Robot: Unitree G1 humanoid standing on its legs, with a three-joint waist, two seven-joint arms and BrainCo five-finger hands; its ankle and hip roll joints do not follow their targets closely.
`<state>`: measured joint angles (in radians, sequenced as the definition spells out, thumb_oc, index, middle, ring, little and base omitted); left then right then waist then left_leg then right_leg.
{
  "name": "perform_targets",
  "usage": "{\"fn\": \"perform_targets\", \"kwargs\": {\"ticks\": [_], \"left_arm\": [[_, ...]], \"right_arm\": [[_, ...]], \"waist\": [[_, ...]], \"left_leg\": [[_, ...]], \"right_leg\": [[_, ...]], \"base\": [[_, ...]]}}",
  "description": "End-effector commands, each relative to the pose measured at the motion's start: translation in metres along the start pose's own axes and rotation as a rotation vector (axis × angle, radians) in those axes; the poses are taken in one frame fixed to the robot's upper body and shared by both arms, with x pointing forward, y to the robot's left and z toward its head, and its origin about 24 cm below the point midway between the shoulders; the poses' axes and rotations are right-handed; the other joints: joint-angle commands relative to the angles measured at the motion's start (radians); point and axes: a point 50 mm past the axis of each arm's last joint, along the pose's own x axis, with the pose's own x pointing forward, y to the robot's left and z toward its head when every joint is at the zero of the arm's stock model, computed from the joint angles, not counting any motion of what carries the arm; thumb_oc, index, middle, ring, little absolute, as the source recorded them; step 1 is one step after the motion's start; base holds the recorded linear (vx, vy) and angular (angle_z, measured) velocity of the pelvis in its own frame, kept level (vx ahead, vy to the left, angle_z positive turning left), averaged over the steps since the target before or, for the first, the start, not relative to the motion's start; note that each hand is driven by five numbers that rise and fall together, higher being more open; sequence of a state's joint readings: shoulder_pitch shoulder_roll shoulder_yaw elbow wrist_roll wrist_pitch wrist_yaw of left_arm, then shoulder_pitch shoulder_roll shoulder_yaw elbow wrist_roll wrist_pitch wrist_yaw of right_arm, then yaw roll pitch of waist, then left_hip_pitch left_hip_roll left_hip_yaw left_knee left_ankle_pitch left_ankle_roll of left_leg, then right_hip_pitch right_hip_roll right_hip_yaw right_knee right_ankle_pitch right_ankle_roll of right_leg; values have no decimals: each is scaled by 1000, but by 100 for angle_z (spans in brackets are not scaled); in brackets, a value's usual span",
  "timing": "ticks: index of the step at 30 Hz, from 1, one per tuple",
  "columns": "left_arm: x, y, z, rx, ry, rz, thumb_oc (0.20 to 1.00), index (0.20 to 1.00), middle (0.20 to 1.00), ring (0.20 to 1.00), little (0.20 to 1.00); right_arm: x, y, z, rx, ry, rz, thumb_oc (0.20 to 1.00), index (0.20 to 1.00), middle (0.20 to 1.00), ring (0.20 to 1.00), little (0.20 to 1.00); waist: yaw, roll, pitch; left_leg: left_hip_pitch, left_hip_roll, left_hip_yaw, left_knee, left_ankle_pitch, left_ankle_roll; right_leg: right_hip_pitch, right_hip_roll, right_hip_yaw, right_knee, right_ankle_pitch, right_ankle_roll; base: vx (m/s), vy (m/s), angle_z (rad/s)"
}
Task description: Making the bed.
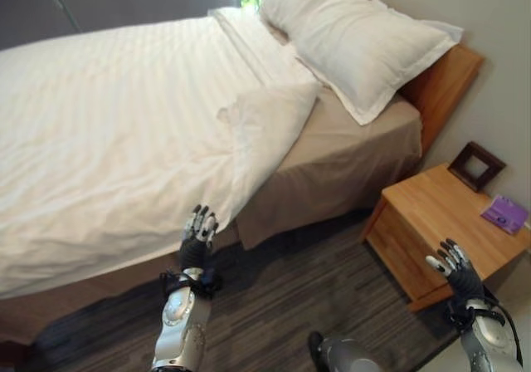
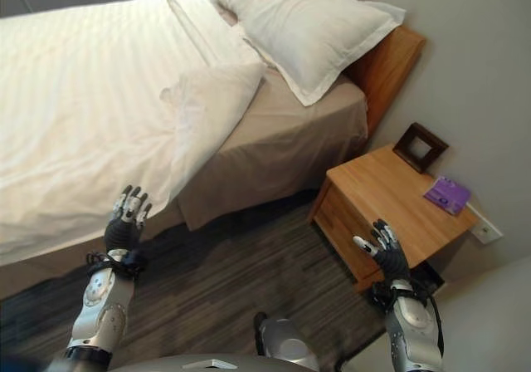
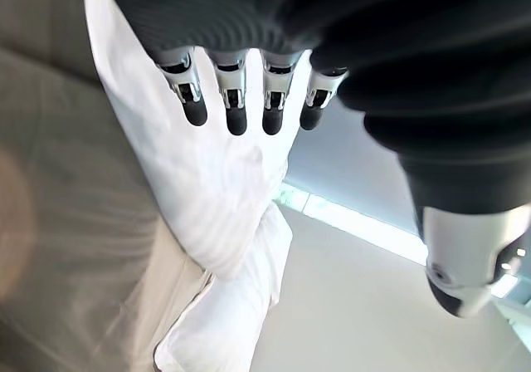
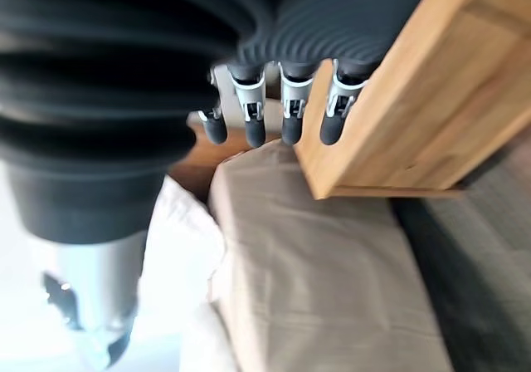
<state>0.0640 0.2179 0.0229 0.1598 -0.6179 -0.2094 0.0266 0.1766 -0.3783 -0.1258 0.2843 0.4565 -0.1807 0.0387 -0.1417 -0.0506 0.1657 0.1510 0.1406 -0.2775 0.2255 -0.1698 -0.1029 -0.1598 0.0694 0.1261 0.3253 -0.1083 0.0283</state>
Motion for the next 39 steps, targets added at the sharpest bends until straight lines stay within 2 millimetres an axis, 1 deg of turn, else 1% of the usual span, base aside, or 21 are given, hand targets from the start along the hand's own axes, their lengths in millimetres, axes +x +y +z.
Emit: {"fn": "perform_targets", "kwargs": {"ticks": [1,2,3,4,5,6,8,9,10,13,19,20,22,23,25,27,29,30,31,33,39], "left_arm": [[19,-12,44,46,-183,-92,1000,1000,1000,1000,1000],[19,-12,44,47,-183,-92,1000,1000,1000,1000,1000],[20,-13,45,27,-188,-90,1000,1000,1000,1000,1000],[21,-16,45,1,-194,-92,1000,1000,1000,1000,1000],[21,-16,45,-1,-194,-92,1000,1000,1000,1000,1000],[20,-17,42,-18,-187,-97,1000,1000,1000,1000,1000],[19,-17,40,-23,-177,-97,1000,1000,1000,1000,1000],[18,-17,37,-27,-163,-98,1000,1000,1000,1000,1000],[16,-13,36,-22,-157,-76,1000,1000,1000,1000,1000],[12,-1,36,-5,-154,-22,1000,1000,1000,1000,1000],[6,13,28,22,-117,31,1000,1000,1000,1000,1000],[7,13,27,30,-112,31,1000,1000,1000,1000,1000],[3,18,24,47,-95,44,1000,1000,1000,1000,1000],[3,18,24,47,-96,45,1000,1000,1000,1000,1000],[7,16,36,70,-139,37,1000,1000,1000,1000,1000],[9,13,44,129,-163,6,1000,1000,1000,1000,1000],[9,14,48,166,-174,-5,1000,1000,1000,1000,1000],[9,18,57,218,-198,-9,1000,1000,1000,1000,1000],[8,19,57,216,-197,-10,1000,1000,1000,1000,1000],[7,25,58,222,-198,6,1000,1000,1000,1000,1000],[3,31,44,221,-148,40,1000,1000,1000,1000,1000]], "right_arm": [[4,-15,43,35,-211,-40,1000,1000,1000,1000,1000],[4,-15,43,36,-212,-41,1000,1000,1000,1000,1000],[6,-17,46,46,-222,-65,1000,1000,1000,1000,1000],[6,-19,47,39,-228,-70,1000,1000,1000,1000,1000],[6,-19,47,38,-228,-71,1000,1000,1000,1000,1000],[4,-21,51,41,-245,-80,1000,1000,1000,1000,1000],[3,-22,51,38,-251,-86,1000,1000,1000,1000,1000],[3,-22,49,39,-241,-95,1000,1000,1000,1000,1000],[6,-14,47,43,-233,-65,1000,1000,1000,1000,1000],[6,-3,40,26,-195,-3,1000,1000,1000,1000,1000],[3,6,26,53,-138,44,1000,1000,1000,1000,1000],[2,8,25,51,-132,57,1000,1000,1000,1000,1000],[3,20,20,37,-108,108,1000,1000,1000,1000,1000],[3,21,20,37,-108,108,1000,1000,1000,1000,1000],[10,46,25,96,-139,179,1000,1000,1000,1000,1000],[10,56,24,78,-133,221,1000,1000,1000,1000,1000],[9,60,23,78,-127,240,1000,1000,1000,1000,1000],[7,62,19,81,-107,258,1000,1000,1000,1000,1000],[5,61,17,80,-98,260,1000,1000,1000,1000,1000],[2,58,12,75,-71,266,1000,1000,1000,1000,1000],[0,54,13,73,-71,273,1000,1000,1000,1000,1000]], "waist": [[-40,-52,-1],[-41,-50,1],[-29,-56,8],[-27,-54,7],[-26,-54,8],[-10,-52,3],[-9,-50,4],[7,-38,4],[27,-27,10],[54,-12,12],[79,10,1],[81,10,-2],[91,-3,-27],[93,-2,-29],[96,-6,-3],[83,14,18],[75,17,24],[59,19,26],[51,17,26],[39,3,28],[49,-13,10]], "left_leg": [[-66,2,215,192,218,52],[-73,4,213,204,212,52],[-94,42,350,206,208,52],[-112,50,422,158,197,47],[-105,48,424,151,198,48],[-161,23,487,80,173,43],[-193,24,525,30,184,36],[-249,15,557,-42,222,24],[-289,-10,515,-90,268,15],[-311,-13,472,-182,338,-3],[-320,0,451,-267,400,-31],[-325,-4,445,-252,393,-30],[-334,-32,447,-171,316,17],[-338,-29,449,-169,316,17],[-273,-45,497,-178,272,67],[-218,-42,503,-212,258,77],[-180,-48,509,-242,253,77],[-139,-53,518,-279,245,66],[-127,-57,514,-287,242,63],[-107,-64,500,-307,231,49],[-101,-79,476,-313,217,43]], "right_leg": [[55,-131,55,-253,215,100],[55,-129,54,-254,216,100],[103,-133,7,-275,186,80],[122,-140,-26,-287,172,76],[126,-143,-25,-289,171,77],[159,-153,-62,-313,158,75],[178,-164,-91,-325,145,76],[214,-161,-130,-342,118,64],[245,-146,-139,-346,102,55],[296,-136,-151,-360,75,53],[381,-142,-147,-397,41,66],[390,-150,-150,-399,35,71],[404,-219,-145,-320,19,109],[398,-218,-142,-319,21,108],[258,-255,-114,-20,165,151],[162,-254,-133,68,211,143],[133,-275,-169,69,215,138],[105,-305,-248,-43,218,138],[110,-307,-264,-96,219,141],[96,-307,-282,-251,247,165],[155,-310,-289,-326,239,174]], "base": [[294,-417,95],[245,-364,82],[231,-277,49],[247,-276,43],[259,-163,52],[235,-109,65],[216,-86,77],[298,-53,68],[377,-50,41],[259,23,-1],[276,115,-3],[346,225,-13],[421,298,-11],[256,265,-15],[184,265,-51],[148,248,-74],[209,192,13],[250,82,30],[366,80,53],[209,6,51],[93,-23,65]]}}
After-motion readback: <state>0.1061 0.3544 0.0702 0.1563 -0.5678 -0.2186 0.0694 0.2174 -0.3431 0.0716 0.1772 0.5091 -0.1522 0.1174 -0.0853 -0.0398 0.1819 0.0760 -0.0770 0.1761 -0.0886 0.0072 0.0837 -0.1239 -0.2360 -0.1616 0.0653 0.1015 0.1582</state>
